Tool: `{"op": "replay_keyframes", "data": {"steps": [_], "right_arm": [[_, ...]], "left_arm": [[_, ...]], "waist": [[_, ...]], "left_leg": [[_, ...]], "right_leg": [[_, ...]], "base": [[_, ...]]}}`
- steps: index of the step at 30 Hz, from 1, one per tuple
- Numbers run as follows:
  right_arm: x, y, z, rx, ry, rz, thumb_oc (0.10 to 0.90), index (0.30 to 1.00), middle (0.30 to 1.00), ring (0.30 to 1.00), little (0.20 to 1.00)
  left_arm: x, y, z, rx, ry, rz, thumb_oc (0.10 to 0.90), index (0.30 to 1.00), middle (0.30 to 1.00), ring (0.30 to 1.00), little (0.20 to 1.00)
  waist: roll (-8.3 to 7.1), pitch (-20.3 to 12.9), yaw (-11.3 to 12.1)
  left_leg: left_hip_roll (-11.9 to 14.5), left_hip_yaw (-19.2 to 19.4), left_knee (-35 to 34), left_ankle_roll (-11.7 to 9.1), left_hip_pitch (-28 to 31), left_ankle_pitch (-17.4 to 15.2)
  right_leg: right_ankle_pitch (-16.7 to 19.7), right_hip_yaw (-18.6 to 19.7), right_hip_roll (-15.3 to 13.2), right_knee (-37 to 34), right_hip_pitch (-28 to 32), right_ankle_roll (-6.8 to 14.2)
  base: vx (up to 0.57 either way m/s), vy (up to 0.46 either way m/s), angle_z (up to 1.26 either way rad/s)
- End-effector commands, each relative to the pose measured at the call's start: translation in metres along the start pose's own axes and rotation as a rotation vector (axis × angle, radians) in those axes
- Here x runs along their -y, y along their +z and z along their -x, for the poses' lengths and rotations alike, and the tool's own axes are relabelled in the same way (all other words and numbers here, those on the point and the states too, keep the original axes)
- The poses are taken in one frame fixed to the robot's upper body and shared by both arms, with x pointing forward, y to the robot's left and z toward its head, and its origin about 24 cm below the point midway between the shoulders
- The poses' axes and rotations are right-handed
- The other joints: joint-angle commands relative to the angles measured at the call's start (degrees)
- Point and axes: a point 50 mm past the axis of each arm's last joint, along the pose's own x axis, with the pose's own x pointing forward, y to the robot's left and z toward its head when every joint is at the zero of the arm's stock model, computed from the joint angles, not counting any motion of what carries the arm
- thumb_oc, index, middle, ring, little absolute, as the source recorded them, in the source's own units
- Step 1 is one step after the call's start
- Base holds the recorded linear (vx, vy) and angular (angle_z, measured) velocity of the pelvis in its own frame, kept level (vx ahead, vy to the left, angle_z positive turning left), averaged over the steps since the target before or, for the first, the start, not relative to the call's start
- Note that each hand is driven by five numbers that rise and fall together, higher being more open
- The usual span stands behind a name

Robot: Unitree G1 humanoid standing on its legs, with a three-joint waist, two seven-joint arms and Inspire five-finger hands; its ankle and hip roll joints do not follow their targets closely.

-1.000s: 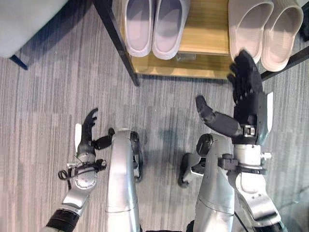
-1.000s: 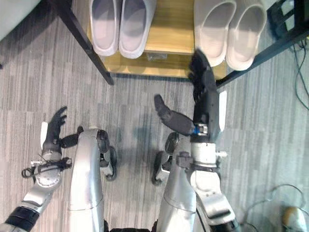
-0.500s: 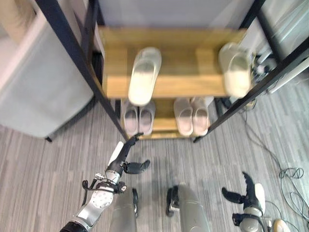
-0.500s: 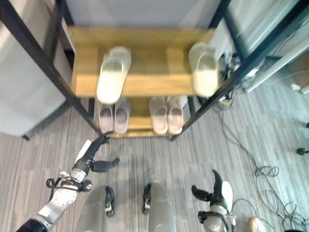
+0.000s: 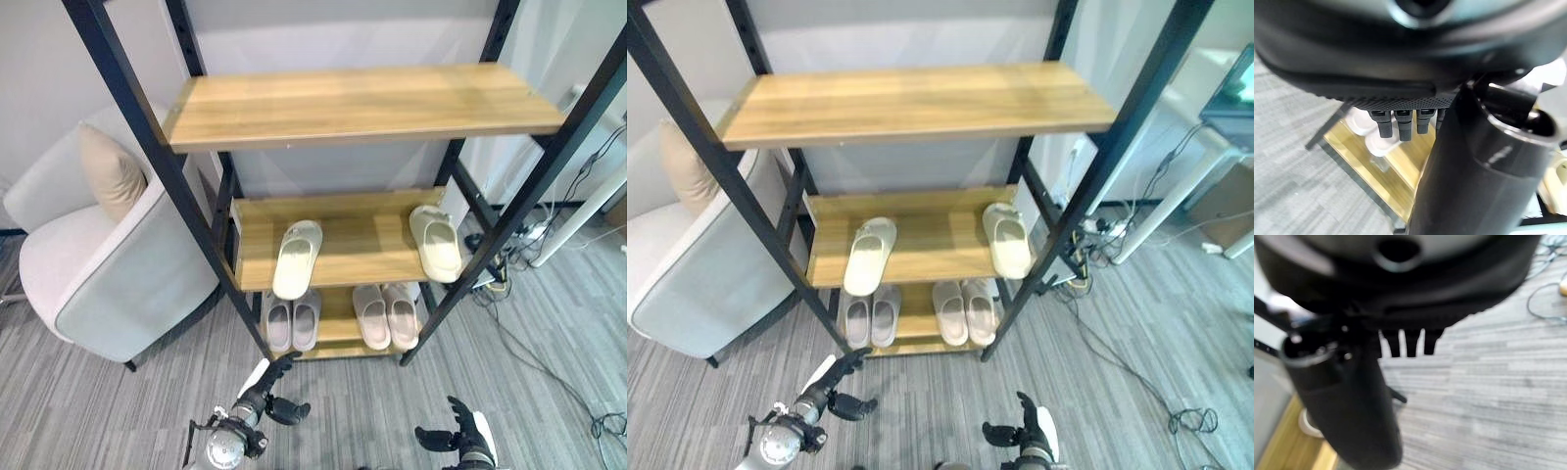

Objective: Arrange the slippers neatly on the shoe rack.

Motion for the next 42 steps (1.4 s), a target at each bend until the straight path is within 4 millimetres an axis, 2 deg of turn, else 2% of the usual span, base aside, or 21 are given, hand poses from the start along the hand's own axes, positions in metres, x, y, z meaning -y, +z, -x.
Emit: {"op": "replay_keyframes", "data": {"steps": [1,2,3,4,5,7,8,10,11,14,15,16,23,24,25,28,29,33,34,38,42], "right_arm": [[0.01,0.003,-0.007,-0.008,-0.021,-0.009,0.8,0.9,0.9,0.9,0.9],[0.009,0.003,-0.007,-0.009,-0.02,-0.008,0.8,0.9,0.9,0.9,0.9],[0.008,-0.001,-0.005,-0.023,-0.013,-0.005,0.8,0.9,0.9,0.9,0.9],[0.005,-0.006,-0.003,-0.041,-0.005,-0.005,0.8,0.9,0.9,0.9,0.9],[0.004,-0.006,-0.003,-0.04,-0.003,-0.006,0.8,0.9,0.9,0.9,0.9],[-0.004,-0.01,0.002,-0.041,0.026,0.014,0.8,0.9,0.9,0.9,0.9],[-0.004,-0.01,0.002,-0.04,0.026,0.013,0.8,0.9,0.9,0.9,0.9],[-0.011,-0.008,0.005,-0.015,0.062,0.046,0.8,0.9,0.9,0.9,0.9],[-0.011,-0.007,0.004,-0.014,0.059,0.044,0.8,0.9,0.9,0.9,0.9],[-0.009,-0.002,0.003,0.021,0.065,0.06,0.8,0.9,0.9,0.9,0.9],[-0.009,-0.001,0.003,0.022,0.063,0.059,0.8,0.9,0.9,0.9,0.9],[-0.006,0.0,0.002,0.029,0.056,0.055,0.8,0.9,0.9,0.9,0.9],[0.007,0.006,-0.002,0.064,-0.017,0.067,0.8,0.9,0.9,0.9,0.9],[0.023,0.003,-0.004,0.056,-0.075,0.04,0.8,0.9,0.9,0.9,0.9],[0.023,0.003,-0.004,0.055,-0.076,0.039,0.8,0.9,0.9,0.9,0.9],[0.039,-0.002,-0.003,0.055,-0.128,0.037,0.8,0.9,0.9,0.9,0.9],[0.046,-0.007,-0.003,0.038,-0.156,0.038,0.8,0.9,0.9,0.9,0.9],[0.048,-0.015,-0.001,0.004,-0.173,0.035,0.8,0.9,0.9,0.9,0.9],[0.045,-0.021,0.001,-0.02,-0.168,0.038,0.8,0.9,0.9,0.9,0.9],[0.03,-0.031,0.006,-0.07,-0.116,0.045,0.8,0.9,0.9,0.9,0.9],[0.022,-0.021,0.001,-0.046,-0.08,0.059,0.8,0.9,0.9,0.9,0.9]], "left_arm": [[-0.02,0.086,0.006,0.401,-0.093,0.143,0.8,0.9,0.9,0.9,0.9],[-0.02,0.086,0.006,0.398,-0.093,0.143,0.8,0.9,0.9,0.9,0.9],[-0.023,0.102,0.012,0.475,-0.118,0.156,0.8,0.9,0.9,0.9,0.9],[-0.028,0.131,0.021,0.607,-0.136,0.13,0.8,0.9,0.9,0.9,0.9],[-0.029,0.131,0.022,0.606,-0.136,0.129,0.8,0.9,0.9,0.9,0.9],[-0.033,0.18,0.03,0.827,-0.144,0.042,0.8,0.9,0.9,0.9,0.9],[-0.033,0.18,0.03,0.828,-0.144,0.041,0.8,0.9,0.9,0.9,0.9],[-0.031,0.22,0.033,1.006,-0.119,-0.046,0.8,0.9,0.9,0.9,0.9],[-0.031,0.221,0.032,1.009,-0.119,-0.048,0.8,0.9,0.9,0.9,0.9],[-0.027,0.256,0.026,1.147,-0.027,-0.213,0.8,0.9,0.9,0.9,0.9],[-0.026,0.257,0.026,1.151,-0.025,-0.215,0.8,0.9,0.9,0.9,0.9],[-0.029,0.269,0.023,1.188,0.035,-0.352,0.8,0.9,0.9,0.9,0.9],[-0.017,0.299,-0.009,1.22,0.161,-0.671,0.8,0.9,0.9,0.9,0.9],[-0.018,0.303,-0.02,1.215,0.215,-0.806,0.8,0.9,0.9,0.9,0.9],[-0.018,0.303,-0.021,1.217,0.215,-0.807,0.8,0.9,0.9,0.9,0.9],[-0.025,0.299,-0.035,1.161,0.277,-0.892,0.8,0.9,0.9,0.9,0.9],[-0.037,0.302,-0.037,1.141,0.334,-0.946,0.8,0.9,0.9,0.9,0.9],[-0.054,0.306,-0.035,1.134,0.411,-1.016,0.8,0.9,0.9,0.9,0.9],[-0.063,0.307,-0.026,1.157,0.459,-1.0,0.8,0.9,0.9,0.9,0.9],[-0.077,0.301,-0.023,1.12,0.532,-1.036,0.8,0.9,0.9,0.9,0.9],[-0.092,0.295,-0.031,1.029,0.597,-1.035,0.8,0.9,0.9,0.9,0.9]], "waist": [[0.12,-0.3,0.8],[0.11,-0.4,0.7],[0.3,-0.4,0.8],[0.33,-0.6,0.8],[0.25,-0.5,0.7],[0.22,-0.9,0.4],[0.2,-0.8,0.4],[0.31,-0.8,-0.5],[0.28,-0.6,-0.4],[1.02,-0.2,-1.8],[1.04,0.0,-1.7],[1.45,-0.2,-2.4],[2.41,1.9,-4.9],[3.42,1.9,-6.8],[3.46,1.8,-6.7],[4.68,1.6,-7.9],[5.62,1.9,-8.4],[6.59,2.1,-8.3],[7.01,2.1,-8.0],[7.62,1.8,-7.6],[8.18,2.0,-7.1]], "left_leg": [[-1.2,-0.3,-1.9,-0.7,0.2,-1.5],[-1.2,-0.3,-2.1,-0.8,0.6,-1.9],[-1.2,-0.4,-2.4,-0.8,1.0,-1.9],[-1.2,-0.5,-2.8,-1.0,1.5,-2.0],[-1.2,-0.6,-2.8,-1.0,1.6,-2.1],[-1.3,-0.6,-2.8,-1.3,1.7,-2.4],[-1.3,-0.6,-2.8,-1.3,1.7,-2.5],[-1.3,-0.5,-2.8,-1.4,2.0,-2.8],[-1.3,-0.4,-2.8,-1.4,1.7,-2.2],[-1.1,0.1,-2.8,-1.5,2.1,-2.9],[-1.1,0.2,-2.8,-1.5,1.9,-2.3],[-1.0,0.3,-2.8,-1.6,2.0,-2.7],[-0.6,1.6,-2.8,-2.1,0.4,-1.7],[-0.4,2.8,-2.8,-2.3,-0.8,-1.4],[-0.4,2.9,-2.8,-2.3,-0.9,-1.4],[-0.4,3.4,-2.8,-2.5,-1.9,-1.1],[-0.5,3.4,-2.8,-2.6,-2.8,-0.7],[-0.6,3.2,-2.8,-2.8,-4.1,-0.2],[-0.8,3.1,-2.8,-2.9,-4.6,0.0],[-1.1,2.8,-2.8,-2.9,-5.2,0.2],[-1.4,2.2,-2.8,-3.0,-5.9,0.4]], "right_leg": [[3.4,1.4,-1.6,-8.9,3.1,5.3],[3.0,1.4,-1.6,-9.2,3.5,5.4],[3.1,1.3,-1.4,-10.0,4.0,5.3],[3.4,1.2,-1.3,-11.5,5.1,5.4],[3.5,1.1,-1.3,-11.7,5.4,5.4],[3.5,1.1,-1.3,-12.5,6.1,5.6],[3.5,1.0,-1.3,-12.5,6.1,5.6],[3.1,1.3,-1.1,-12.5,6.2,5.6],[3.5,1.3,-1.2,-12.5,5.9,5.5],[2.7,2.1,-0.9,-12.5,5.8,5.5],[3.2,2.1,-0.9,-12.5,5.6,5.4],[2.6,2.3,-0.8,-12.5,5.6,5.5],[3.4,3.4,-0.4,-12.5,3.5,5.5],[3.8,4.2,-0.3,-12.5,1.8,5.6],[3.8,4.3,-0.3,-12.5,1.7,5.6],[3.9,4.5,-0.4,-12.5,0.6,5.7],[4.2,4.5,-0.6,-12.5,-0.5,5.7],[4.4,4.1,-0.7,-12.5,-1.8,5.7],[4.4,3.8,-0.9,-12.5,-2.0,5.7],[4.4,3.4,-1.2,-12.5,-2.4,5.5],[4.6,2.9,-1.5,-12.5,-3.0,5.4]], "base": [[0.0,0.0,0.0],[0.0,0.0,0.0],[0.05,-0.032,0.05],[0.02,-0.033,0.06],[0.02,-0.034,0.02],[0.02,-0.039,0.02],[0.02,-0.039,0.03],[0.0,-0.048,-0.01],[-0.02,-0.053,0.01],[0.01,-0.041,-0.05],[-0.01,-0.039,-0.06],[-0.03,-0.028,-0.1],[-0.01,-0.048,-0.12],[-0.01,-0.021,-0.12],[0.05,-0.03,-0.27],[0.04,-0.001,-0.29],[0.0,0.007,-0.2],[0.01,-0.005,-0.07],[0.05,-0.013,-0.01],[0.04,0.0,0.0],[0.02,0.011,0.08]]}}
